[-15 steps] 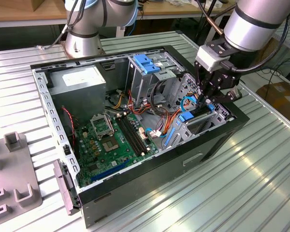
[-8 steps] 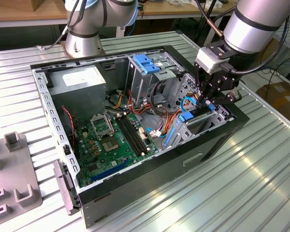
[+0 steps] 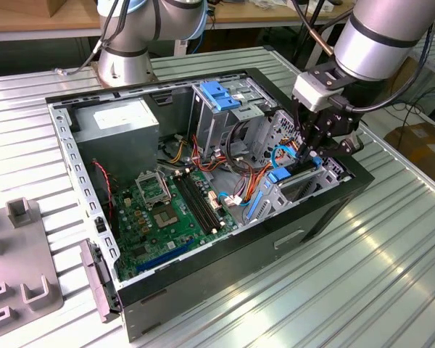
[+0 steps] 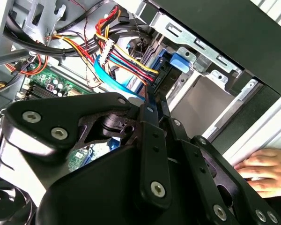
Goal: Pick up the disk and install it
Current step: 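Insert the second disk wire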
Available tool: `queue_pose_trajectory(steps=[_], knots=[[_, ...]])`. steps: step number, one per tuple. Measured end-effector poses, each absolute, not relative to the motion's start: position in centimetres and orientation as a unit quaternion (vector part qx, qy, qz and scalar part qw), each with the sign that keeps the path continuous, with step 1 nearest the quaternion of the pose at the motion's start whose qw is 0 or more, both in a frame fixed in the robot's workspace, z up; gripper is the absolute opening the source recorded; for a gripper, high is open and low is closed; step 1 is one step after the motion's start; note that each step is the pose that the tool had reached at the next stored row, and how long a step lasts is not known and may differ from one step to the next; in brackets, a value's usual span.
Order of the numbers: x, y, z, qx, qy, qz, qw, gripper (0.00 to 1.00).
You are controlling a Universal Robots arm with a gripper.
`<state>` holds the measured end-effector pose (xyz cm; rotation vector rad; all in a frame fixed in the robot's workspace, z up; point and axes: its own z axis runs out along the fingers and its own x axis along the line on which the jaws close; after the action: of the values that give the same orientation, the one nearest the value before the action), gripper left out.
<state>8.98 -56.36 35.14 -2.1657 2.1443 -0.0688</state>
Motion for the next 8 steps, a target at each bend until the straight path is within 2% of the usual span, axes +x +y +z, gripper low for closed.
queue_pose_trajectory(steps=[8], knots=[[8.93,-56.38,34.72,-0.710,0.703,-0.021,0.049,0.16]])
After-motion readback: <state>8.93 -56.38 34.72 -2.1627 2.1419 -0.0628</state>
